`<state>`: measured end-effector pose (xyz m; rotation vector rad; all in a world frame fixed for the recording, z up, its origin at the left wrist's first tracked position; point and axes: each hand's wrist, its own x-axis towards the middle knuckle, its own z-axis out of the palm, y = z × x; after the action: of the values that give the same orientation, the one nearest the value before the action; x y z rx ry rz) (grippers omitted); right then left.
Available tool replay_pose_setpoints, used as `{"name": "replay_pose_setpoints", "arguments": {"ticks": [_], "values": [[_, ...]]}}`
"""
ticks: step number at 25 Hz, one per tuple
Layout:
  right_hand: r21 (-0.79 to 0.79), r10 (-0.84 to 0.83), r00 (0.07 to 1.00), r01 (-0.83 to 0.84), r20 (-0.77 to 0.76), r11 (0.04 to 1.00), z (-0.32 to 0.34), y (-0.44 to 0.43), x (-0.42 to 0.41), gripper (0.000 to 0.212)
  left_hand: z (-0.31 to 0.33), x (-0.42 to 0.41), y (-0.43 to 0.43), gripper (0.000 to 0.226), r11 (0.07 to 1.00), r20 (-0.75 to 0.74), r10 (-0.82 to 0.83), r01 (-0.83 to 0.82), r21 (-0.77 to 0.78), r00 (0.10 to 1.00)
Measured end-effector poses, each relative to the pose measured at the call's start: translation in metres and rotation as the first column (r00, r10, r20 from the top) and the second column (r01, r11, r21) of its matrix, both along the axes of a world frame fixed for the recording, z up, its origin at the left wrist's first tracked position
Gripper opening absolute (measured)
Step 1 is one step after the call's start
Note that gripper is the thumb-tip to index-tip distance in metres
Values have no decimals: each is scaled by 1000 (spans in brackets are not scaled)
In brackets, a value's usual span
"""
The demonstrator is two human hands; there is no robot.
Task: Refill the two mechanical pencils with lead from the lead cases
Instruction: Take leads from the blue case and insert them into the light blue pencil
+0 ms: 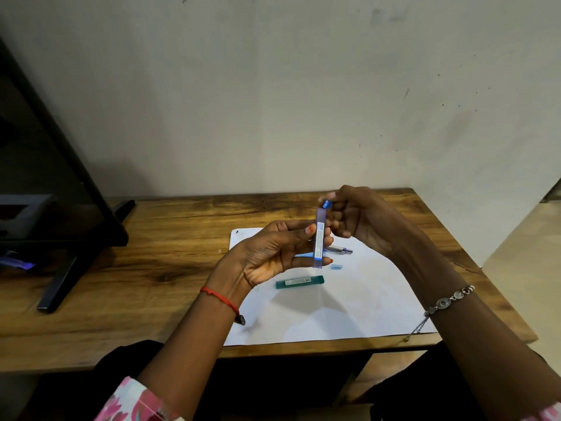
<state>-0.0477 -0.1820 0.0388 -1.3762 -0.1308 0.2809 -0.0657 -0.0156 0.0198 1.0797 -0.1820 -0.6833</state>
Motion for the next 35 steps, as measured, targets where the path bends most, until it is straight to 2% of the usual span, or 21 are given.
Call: {"name": "replay_pose_setpoints", "arguments": {"ticks": [2,5,11,14,18,22,26,31,35], "values": [[21,37,996,-36,-81,999,0,-2,1,24,-3,3,0,34,1000,-14,12,-12,10,1000],[-43,70,996,-72,-50,996,-4,-6,3,13,-7,7,1,42,999,-35,33,-33,15,999],[-128,63,998,-64,-13,990,-17,-9,10,12,-14,11,1,29,991,-88,114,-107,78,990],[-121,44,998,-50,-54,991,-25,-9,12,12,-15,10,2,20,983,-145,158,-141,119,977],[-108,49,993,-60,-109,992,-33,-11,10,11,-13,7,6,29,980,-229,170,-140,141,959],[-115,90,975,-115,-202,987,-38,-11,6,12,-8,8,13,19,961,-285,239,-185,205,928],[-57,124,944,-148,-305,987,-43,-10,5,13,-9,9,18,24,949,-296,276,-211,234,914],[56,119,923,-106,-366,993,-44,-10,6,21,-8,8,19,15,953,-289,218,-141,267,932],[29,134,930,-132,-343,991,-40,-14,5,34,-10,10,19,15,958,-258,154,-80,275,954]]}}
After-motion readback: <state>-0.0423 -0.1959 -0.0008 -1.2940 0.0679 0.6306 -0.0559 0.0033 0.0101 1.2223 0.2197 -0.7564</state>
